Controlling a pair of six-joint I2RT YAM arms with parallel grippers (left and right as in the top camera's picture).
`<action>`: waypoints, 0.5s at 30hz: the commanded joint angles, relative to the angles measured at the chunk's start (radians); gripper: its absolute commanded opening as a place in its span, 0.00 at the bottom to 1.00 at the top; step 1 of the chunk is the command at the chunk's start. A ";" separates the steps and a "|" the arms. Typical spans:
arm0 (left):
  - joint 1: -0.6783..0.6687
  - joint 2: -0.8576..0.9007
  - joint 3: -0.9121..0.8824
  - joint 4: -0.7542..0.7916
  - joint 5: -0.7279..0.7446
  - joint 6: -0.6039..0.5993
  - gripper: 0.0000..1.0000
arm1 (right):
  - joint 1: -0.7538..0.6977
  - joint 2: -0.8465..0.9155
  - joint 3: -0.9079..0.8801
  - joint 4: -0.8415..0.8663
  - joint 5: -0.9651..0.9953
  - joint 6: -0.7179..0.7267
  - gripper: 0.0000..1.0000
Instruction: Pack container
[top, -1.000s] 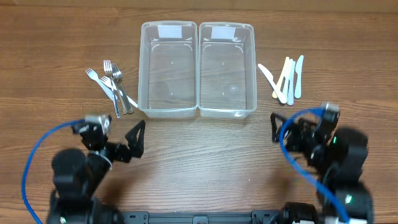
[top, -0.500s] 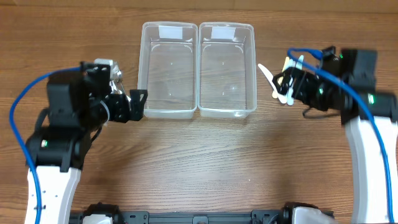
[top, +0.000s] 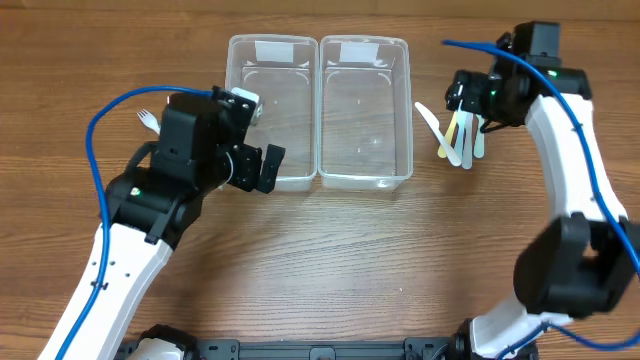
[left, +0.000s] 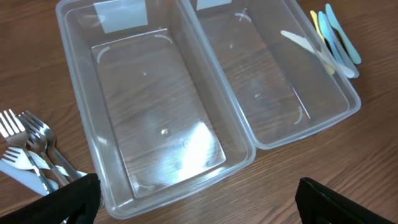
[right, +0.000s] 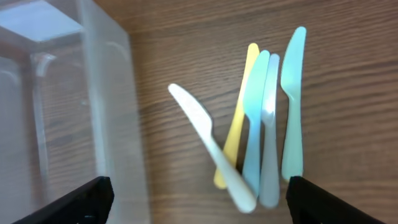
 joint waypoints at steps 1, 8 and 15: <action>-0.013 0.020 0.029 0.008 -0.019 0.007 1.00 | 0.002 0.075 0.025 0.034 0.023 -0.113 0.89; -0.013 0.031 0.029 0.011 -0.021 -0.014 1.00 | 0.002 0.162 0.025 0.031 0.022 -0.157 0.83; -0.013 0.061 0.029 0.016 -0.020 -0.014 1.00 | 0.013 0.172 0.024 -0.024 0.021 -0.232 0.85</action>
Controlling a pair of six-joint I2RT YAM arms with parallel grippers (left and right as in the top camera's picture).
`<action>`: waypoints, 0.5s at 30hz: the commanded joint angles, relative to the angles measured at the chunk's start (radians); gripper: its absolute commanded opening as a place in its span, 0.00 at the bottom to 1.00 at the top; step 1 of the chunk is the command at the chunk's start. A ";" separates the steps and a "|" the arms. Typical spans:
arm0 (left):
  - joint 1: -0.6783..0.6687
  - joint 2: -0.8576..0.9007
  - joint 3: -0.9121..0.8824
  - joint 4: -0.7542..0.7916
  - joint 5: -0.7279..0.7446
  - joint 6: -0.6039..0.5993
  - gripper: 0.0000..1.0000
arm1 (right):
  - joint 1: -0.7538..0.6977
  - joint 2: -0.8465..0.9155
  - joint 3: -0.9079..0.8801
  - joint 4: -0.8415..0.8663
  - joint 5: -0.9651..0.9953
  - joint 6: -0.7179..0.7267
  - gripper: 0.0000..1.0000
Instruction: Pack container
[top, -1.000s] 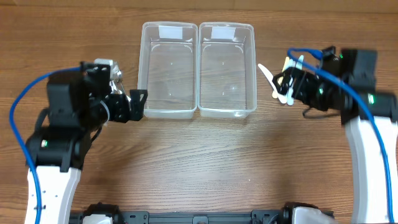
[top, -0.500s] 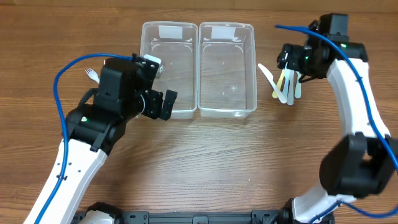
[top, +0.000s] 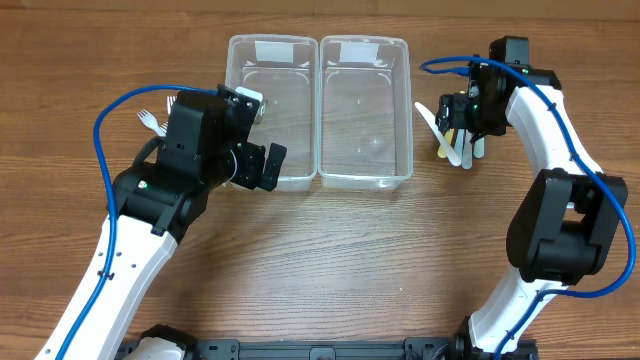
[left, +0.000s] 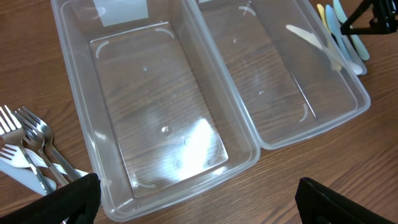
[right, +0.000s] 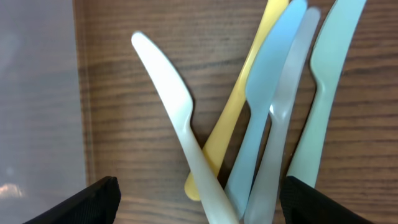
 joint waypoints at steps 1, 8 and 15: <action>-0.008 0.037 0.029 0.011 -0.010 -0.010 1.00 | 0.013 0.004 0.024 -0.003 0.005 -0.055 0.85; -0.008 0.083 0.029 0.012 0.013 -0.011 1.00 | 0.021 0.006 0.024 0.001 -0.036 -0.108 0.84; -0.008 0.094 0.029 0.012 0.044 -0.011 1.00 | 0.042 0.029 0.024 0.003 -0.048 -0.126 0.75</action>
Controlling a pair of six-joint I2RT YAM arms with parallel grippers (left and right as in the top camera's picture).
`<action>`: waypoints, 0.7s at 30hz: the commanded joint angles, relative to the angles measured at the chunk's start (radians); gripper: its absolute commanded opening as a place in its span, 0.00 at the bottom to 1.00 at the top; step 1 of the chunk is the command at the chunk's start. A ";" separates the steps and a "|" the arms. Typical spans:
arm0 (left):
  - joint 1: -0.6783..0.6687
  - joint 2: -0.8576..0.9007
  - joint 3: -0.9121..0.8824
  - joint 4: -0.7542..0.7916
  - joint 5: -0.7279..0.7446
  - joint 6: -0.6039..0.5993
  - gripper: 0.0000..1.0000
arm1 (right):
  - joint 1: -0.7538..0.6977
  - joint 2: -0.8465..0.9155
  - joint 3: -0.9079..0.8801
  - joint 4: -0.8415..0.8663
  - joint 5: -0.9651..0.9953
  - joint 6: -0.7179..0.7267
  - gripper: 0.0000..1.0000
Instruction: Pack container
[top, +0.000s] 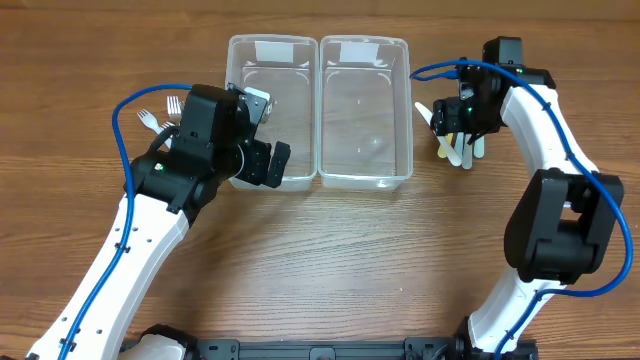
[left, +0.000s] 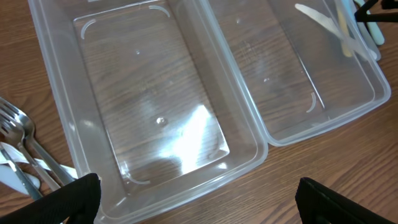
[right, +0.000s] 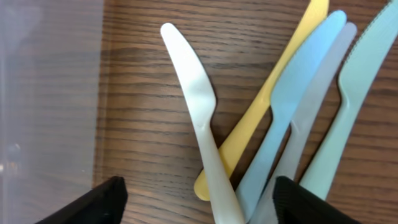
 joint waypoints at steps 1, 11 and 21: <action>-0.008 0.011 0.029 0.005 0.028 -0.010 1.00 | 0.022 0.037 0.024 0.007 -0.023 -0.019 0.75; -0.008 0.011 0.029 0.005 0.029 -0.034 1.00 | 0.036 0.074 0.024 0.021 -0.019 -0.018 0.67; -0.008 0.011 0.029 0.004 0.029 -0.044 1.00 | 0.036 0.136 0.024 0.041 -0.019 -0.012 0.66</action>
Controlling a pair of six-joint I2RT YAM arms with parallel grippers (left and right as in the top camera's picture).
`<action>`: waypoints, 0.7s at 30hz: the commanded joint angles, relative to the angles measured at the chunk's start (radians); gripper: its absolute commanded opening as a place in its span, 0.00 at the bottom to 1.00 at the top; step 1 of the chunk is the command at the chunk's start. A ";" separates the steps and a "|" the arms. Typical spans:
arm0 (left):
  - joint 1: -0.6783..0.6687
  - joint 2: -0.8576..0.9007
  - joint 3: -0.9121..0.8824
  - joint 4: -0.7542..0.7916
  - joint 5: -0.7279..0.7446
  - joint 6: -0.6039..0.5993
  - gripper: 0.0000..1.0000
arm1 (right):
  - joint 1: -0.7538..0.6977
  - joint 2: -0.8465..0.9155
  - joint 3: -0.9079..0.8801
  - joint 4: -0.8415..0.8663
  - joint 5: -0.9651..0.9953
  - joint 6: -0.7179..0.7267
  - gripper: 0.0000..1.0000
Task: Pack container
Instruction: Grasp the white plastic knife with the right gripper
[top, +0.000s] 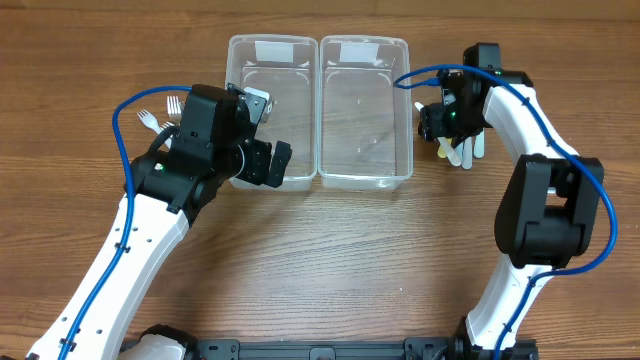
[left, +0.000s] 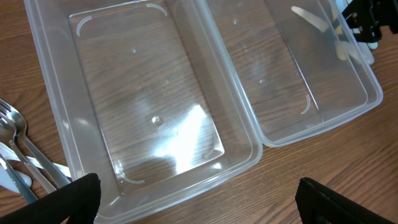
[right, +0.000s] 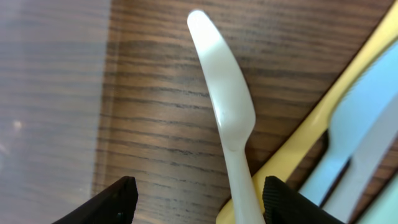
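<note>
Two clear plastic containers stand side by side, the left one (top: 272, 110) and the right one (top: 364, 110), both with nothing in them. Several plastic knives (top: 461, 150) lie fanned to the right of them. In the right wrist view the white knife (right: 227, 106) lies across a yellow knife (right: 348, 81). My right gripper (right: 202, 208) is open, low over the white knife with one finger on each side of its handle. My left gripper (left: 196, 208) hangs open at the near edge of the left container (left: 143, 93).
Metal and plastic forks (top: 158, 113) lie left of the left container, also seen as forks (left: 18, 155) in the left wrist view. Pale blue and green knives (right: 367, 130) lie close to the right of the white one. The right container's wall (right: 50, 93) stands just left of it.
My right gripper has come lower and closer over the white knife, which now fills more of the wrist view between the open fingers. The left arm has hardly moved.
My right gripper was open, high above the fan of knives, with all of them in view. At each later moment it stood nearer, centred more on the white knife. My left gripper stayed open over the containers' near edge, shifting slightly.
</note>
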 joint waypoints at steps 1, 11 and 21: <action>-0.008 0.011 0.029 0.003 0.017 -0.018 1.00 | -0.001 0.054 0.024 0.004 -0.006 0.005 0.64; -0.008 0.011 0.029 0.004 0.017 -0.018 1.00 | -0.001 0.060 0.024 0.014 0.001 0.028 0.50; -0.008 0.011 0.029 0.005 0.017 -0.018 1.00 | -0.001 0.061 0.021 0.005 0.130 0.106 0.47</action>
